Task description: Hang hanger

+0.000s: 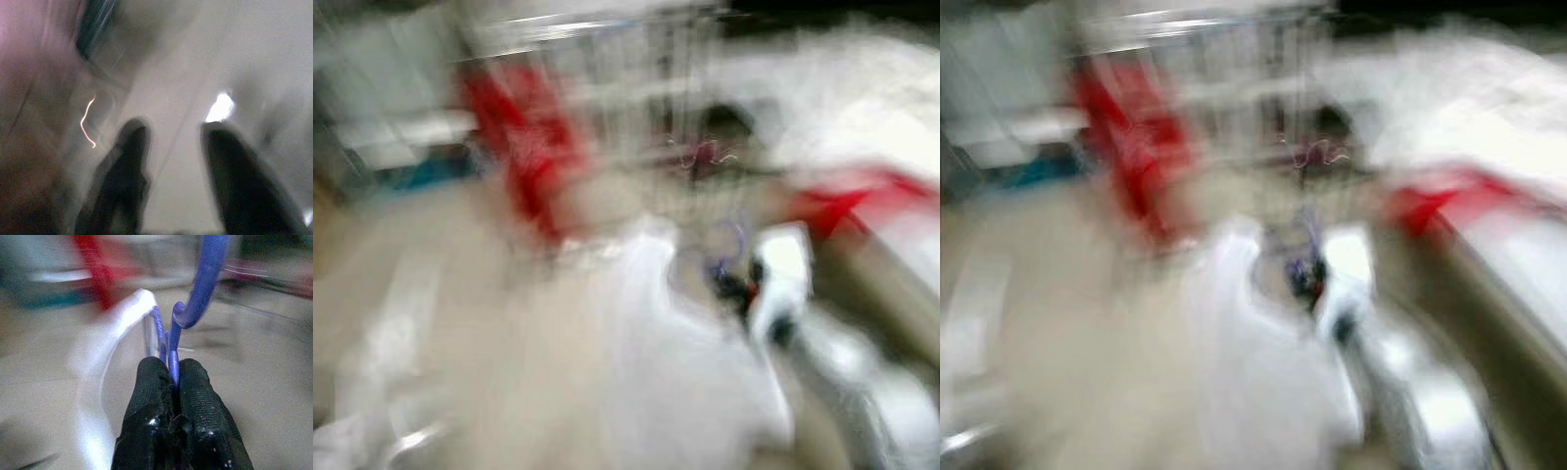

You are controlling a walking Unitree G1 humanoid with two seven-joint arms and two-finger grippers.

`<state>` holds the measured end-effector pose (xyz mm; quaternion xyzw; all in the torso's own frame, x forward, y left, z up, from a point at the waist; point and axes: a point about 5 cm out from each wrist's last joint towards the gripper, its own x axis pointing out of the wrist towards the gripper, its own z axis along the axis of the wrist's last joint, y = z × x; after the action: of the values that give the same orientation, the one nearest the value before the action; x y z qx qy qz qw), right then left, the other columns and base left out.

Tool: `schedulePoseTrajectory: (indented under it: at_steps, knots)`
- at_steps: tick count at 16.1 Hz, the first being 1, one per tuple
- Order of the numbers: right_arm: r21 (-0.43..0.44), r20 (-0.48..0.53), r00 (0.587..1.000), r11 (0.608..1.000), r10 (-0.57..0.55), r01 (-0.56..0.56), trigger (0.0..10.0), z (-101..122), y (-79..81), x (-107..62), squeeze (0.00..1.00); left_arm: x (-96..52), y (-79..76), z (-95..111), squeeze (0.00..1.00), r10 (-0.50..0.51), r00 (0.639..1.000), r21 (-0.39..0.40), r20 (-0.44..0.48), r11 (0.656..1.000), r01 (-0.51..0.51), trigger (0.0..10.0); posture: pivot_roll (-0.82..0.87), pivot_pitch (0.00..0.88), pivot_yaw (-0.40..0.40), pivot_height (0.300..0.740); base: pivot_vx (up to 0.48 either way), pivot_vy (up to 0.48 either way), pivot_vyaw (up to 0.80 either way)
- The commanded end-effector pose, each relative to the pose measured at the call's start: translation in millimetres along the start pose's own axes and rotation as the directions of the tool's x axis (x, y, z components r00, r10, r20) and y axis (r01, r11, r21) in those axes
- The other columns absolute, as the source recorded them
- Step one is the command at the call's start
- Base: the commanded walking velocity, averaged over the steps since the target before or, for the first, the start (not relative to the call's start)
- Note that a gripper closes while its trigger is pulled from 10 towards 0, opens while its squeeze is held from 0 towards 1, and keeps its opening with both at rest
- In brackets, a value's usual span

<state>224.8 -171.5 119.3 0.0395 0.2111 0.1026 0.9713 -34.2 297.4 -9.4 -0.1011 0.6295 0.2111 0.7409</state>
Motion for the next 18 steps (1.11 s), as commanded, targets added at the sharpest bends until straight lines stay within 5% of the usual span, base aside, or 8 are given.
schedulePoseTrajectory:
  at_steps: [1, 2, 3, 4, 5, 6, 7, 18]
  knots:
    - [0.031, 0.085, 0.995, 0.998, -0.052, 0.049, 0.0, 13.5, 1.9, 5.6, 0.0, -79.3, -211.5, 235.1, 0.0, -0.9, 0.224, 0.822, 0.373, 0.433, 0.371, 10.0, 0.02, 0.0, 0.048, 0.74, 0.0, 0.0, 0.0]
    - [0.067, 0.125, 0.989, 0.996, -0.074, 0.066, 0.0, 14.3, 3.4, 5.1, 0.0, -149.2, -263.7, 273.1, 0.0, -0.969, 0.014, 0.962, 0.247, 0.247, 0.118, 10.0, 0.02, 0.0, 0.049, 0.74, 0.0, 0.0, 0.0]
    - [0.003, 0.092, 0.984, 0.988, -0.152, 0.152, 0.0, 10.1, 1.5, 3.4, 0.0, -136.5, -268.4, 265.7, 0.0, -0.956, 0.073, 0.942, 0.286, 0.294, 0.161, 10.0, 0.01, 0.0, 0.05, 0.74, 0.0, 0.0, 0.0]
    - [0.208, 0.153, 0.977, 0.971, -0.152, 0.118, 0.0, 18.3, 7.2, 4.4, 0.0, -152.9, -282.8, 261.2, 0.0, -0.92, 0.087, 0.838, 0.382, 0.385, 0.388, 10.0, -0.01, 0.0, 0.059, 0.74, 0.0, 0.0, 0.0]
    - [-0.017, 0.19, 0.979, 0.996, -0.079, 0.084, 0.0, 31.4, 11.9, 4.7, 0.0, -164.9, -286.0, 260.8, 0.0, -0.854, 0.15, 0.817, 0.498, 0.52, 0.25, 10.0, -0.01, 0.0, 0.042, 0.74, 0.0, 0.0, 0.0]
    - [-0.086, 0.181, 0.98, 0.991, -0.083, 0.1, 0.0, 30.0, 6.8, 7.3, 0.0, -163.3, -285.9, 259.6, 0.0, -0.855, 0.116, 0.832, 0.506, 0.519, 0.197, 10.0, -0.01, 0.0, 0.06, 0.74, 0.0, 0.0, 0.0]
    - [-0.032, 0.184, 0.975, 0.99, -0.128, 0.136, 0.0, 25.0, -3.0, 8.2, 0.0, -158.1, -281.6, 263.2, 0.0, -0.853, 0.068, 0.817, 0.517, 0.516, 0.256, 10.0, -0.01, 0.0, 0.058, 0.74, 0.0, 0.0, 0.0]
    - [-0.032, 0.184, 0.975, 0.99, -0.128, 0.136, 0.0, 25.0, -3.0, 8.2, 0.0, -158.1, -281.6, 263.2, 0.0, -0.853, 0.068, 0.817, 0.517, 0.516, 0.256, 10.0, -0.01, 0.0, 0.058, 0.74, 0.0, 0.0, 0.0]
